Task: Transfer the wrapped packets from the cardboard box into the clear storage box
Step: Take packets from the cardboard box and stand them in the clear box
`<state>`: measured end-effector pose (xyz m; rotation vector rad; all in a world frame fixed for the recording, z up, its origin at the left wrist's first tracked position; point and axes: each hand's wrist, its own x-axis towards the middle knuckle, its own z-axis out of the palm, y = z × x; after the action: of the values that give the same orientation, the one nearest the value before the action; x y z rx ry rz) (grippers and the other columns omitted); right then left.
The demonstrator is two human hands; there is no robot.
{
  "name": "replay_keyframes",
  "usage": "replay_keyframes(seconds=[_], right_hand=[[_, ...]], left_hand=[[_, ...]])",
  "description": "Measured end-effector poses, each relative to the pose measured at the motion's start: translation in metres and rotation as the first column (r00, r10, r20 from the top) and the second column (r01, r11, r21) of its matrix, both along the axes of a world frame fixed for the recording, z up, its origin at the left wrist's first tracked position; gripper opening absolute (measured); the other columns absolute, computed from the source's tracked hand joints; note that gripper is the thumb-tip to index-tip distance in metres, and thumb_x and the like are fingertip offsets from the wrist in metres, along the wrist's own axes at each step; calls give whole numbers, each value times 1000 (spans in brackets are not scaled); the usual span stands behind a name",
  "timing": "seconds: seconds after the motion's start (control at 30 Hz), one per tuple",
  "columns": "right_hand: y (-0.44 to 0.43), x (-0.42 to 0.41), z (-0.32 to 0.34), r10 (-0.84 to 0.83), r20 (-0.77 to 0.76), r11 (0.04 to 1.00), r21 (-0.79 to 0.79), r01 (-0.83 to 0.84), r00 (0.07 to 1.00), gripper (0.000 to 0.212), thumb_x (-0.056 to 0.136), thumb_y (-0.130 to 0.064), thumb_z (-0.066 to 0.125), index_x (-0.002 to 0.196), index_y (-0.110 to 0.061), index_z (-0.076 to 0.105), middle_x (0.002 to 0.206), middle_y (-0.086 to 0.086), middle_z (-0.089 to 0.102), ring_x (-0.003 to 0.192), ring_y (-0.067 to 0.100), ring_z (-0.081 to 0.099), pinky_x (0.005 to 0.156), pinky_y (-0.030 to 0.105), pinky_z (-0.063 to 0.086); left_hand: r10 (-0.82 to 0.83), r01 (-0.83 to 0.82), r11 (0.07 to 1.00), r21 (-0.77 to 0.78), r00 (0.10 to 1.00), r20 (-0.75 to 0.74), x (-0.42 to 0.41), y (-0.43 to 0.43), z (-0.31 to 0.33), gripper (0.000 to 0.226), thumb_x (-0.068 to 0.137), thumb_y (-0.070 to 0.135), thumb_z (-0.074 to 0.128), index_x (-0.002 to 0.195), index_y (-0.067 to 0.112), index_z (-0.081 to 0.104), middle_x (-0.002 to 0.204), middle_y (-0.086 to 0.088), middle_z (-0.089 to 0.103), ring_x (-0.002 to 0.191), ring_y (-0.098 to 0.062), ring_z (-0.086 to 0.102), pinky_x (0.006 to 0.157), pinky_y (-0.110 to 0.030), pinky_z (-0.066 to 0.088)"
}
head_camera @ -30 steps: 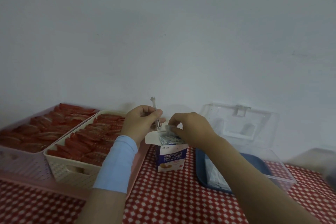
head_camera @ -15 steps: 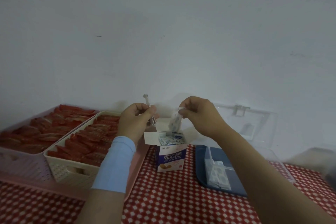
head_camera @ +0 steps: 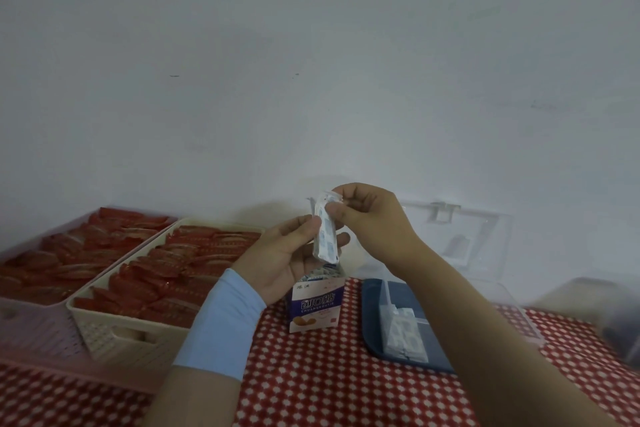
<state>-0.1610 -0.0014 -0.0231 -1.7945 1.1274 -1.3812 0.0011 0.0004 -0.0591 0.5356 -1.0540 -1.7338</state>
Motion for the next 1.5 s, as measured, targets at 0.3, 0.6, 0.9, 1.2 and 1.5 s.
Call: replay_keyframes(seconds=[0.3,0.6,0.9,1.2,1.5], right_hand=[[24,-18,-8,-158,-247,982,-138,126,956,14,85,-37,76,84,-29,65,128,-22,56,112,0,59,94,30,49],[46,-34,-26,-43,-427,981,-188,-42,903,50,60,-26,94,79,-23,48,115,-7,57,96,10,62,74,27,59],[50,-52,-34,-33,-371,992,-122,-14,928,53,57,-24,97,80,-16,49,120,-12,59,112,-4,58,84,28,58],[52,-78,-17,208,49,951,224,-214,977,39,94,-36,58,132,-26,56,124,9,66,109,24,66,97,37,53],[56,-90,0,132,-50,949,296,-112,990,13,94,-6,65,103,-6,75,86,4,75,85,13,69,86,27,57]], left_hand=[[-57,56,998,17,998,26,-12,4,-2,38,91,17,59,123,-2,63,111,-19,71,95,-27,73,73,-37,62],[-170,168,985,31,982,83,-37,13,-8,34,86,20,59,113,-1,63,107,-15,73,90,-24,73,71,-32,59],[-188,187,981,50,982,30,-58,20,-15,23,82,18,59,96,1,64,91,-13,75,78,-21,74,63,-29,60],[-167,165,986,27,983,70,-59,22,-18,30,83,15,57,108,3,70,102,-18,74,79,-28,75,61,-32,60],[-208,212,977,-5,965,160,-63,39,-9,30,85,13,56,113,3,63,101,-17,75,84,-32,74,67,-36,62]])
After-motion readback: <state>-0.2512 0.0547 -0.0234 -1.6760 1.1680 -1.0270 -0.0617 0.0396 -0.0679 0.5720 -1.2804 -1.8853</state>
